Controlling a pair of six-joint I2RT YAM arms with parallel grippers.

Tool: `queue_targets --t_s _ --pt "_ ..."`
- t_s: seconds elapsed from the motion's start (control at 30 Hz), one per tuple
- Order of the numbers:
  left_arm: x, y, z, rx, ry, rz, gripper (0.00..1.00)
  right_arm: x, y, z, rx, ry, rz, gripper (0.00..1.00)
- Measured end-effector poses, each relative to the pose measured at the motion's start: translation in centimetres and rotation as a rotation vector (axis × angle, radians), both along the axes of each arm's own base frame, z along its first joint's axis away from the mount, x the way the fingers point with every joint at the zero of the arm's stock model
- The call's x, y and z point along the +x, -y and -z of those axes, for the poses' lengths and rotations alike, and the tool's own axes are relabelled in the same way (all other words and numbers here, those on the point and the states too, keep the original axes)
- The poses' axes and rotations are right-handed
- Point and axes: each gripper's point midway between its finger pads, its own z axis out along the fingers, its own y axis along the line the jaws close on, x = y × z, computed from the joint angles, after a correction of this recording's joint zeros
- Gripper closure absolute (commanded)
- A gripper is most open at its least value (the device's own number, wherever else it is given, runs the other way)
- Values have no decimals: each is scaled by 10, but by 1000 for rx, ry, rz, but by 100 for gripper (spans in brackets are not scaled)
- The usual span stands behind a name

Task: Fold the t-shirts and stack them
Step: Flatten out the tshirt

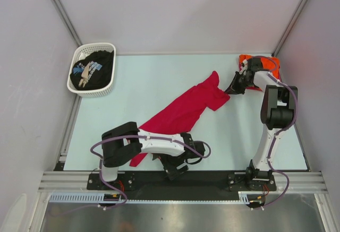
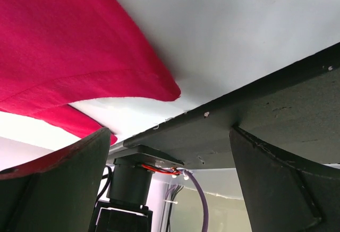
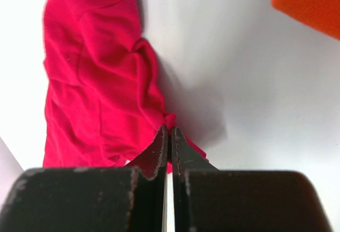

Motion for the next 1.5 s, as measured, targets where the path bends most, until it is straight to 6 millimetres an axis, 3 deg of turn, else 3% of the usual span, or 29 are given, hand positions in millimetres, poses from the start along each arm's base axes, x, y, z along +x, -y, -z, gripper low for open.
queue_targets --t_s 0.2,0.47,0.7,0.8,0.83,0.9,1.0,1.03,1.37,1.5 --pt "6 4 -2 -3 28 12 0 -2 -3 -9 0 20 -12 100" --pt "38 59 -12 -162 150 14 0 -5 -8 -8 -1 17 -32 100" --pt "43 48 0 -125 128 -21 3 -6 -10 -8 3 14 -37 100" --pt "45 41 2 -123 102 -61 16 -5 -11 -10 4 16 -37 100" --pt "46 39 2 -120 95 -72 29 -4 -11 -10 5 18 -38 100" --pt "49 34 3 -114 83 -96 42 -3 -11 -12 5 22 -39 100" --pt "53 28 6 -98 74 -117 79 -2 -11 -13 6 26 -40 100" --pt "54 25 8 -87 70 -115 100 -2 -12 -14 7 26 -41 100" --pt "72 14 4 -33 161 -129 100 3 -12 -23 4 40 -49 100" --pt "93 12 -37 -97 292 -203 100 -3 -10 -42 -13 56 -44 100"
